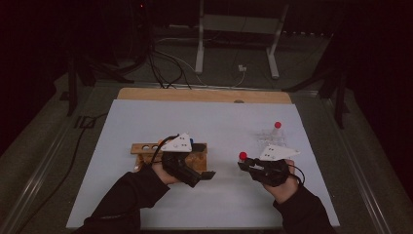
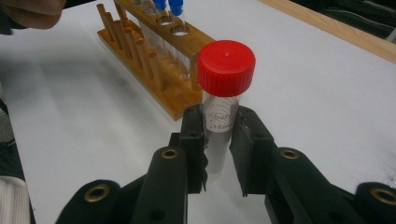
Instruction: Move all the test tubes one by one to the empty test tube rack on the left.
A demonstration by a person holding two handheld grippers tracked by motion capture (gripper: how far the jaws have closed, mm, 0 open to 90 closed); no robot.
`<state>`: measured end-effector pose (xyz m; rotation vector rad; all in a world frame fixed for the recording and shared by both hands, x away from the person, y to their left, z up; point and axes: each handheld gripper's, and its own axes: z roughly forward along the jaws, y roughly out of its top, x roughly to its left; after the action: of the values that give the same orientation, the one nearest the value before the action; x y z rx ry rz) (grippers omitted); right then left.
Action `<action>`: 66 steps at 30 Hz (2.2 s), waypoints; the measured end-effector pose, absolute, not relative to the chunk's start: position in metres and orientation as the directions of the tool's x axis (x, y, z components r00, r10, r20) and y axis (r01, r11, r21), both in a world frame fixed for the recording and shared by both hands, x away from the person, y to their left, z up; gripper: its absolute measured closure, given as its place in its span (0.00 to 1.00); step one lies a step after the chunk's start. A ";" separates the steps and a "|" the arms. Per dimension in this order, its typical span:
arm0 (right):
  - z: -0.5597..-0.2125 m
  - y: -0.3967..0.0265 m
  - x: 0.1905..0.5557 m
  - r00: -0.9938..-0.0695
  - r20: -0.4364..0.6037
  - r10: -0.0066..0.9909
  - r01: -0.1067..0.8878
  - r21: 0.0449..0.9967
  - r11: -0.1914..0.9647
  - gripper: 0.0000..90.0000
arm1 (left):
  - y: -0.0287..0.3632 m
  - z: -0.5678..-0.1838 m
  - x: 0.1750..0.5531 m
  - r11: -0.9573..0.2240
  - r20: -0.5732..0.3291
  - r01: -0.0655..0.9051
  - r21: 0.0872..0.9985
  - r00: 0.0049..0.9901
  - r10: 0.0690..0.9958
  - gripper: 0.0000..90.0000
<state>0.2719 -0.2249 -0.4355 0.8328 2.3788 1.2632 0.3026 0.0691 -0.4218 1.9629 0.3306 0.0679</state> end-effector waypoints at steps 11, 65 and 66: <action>-0.435 -0.222 0.270 -0.791 -0.004 0.612 0.339 0.830 0.444 0.83 | 0.039 -0.416 0.309 -0.382 -0.076 0.169 0.908 0.966 0.246 0.20; -0.433 -0.222 0.270 -0.790 0.023 0.613 0.342 0.846 0.409 0.54 | 0.007 -0.404 0.315 -0.366 -0.012 0.104 0.925 0.969 0.245 0.80; -0.433 -0.223 0.270 -0.786 0.028 0.618 0.345 0.849 0.400 0.51 | 0.008 -0.402 0.315 -0.366 -0.010 0.102 0.925 0.970 0.244 0.80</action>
<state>0.2702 -0.2227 -0.4329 0.8414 2.3691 1.3332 0.3146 0.0084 -0.4023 1.9477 0.2484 0.1523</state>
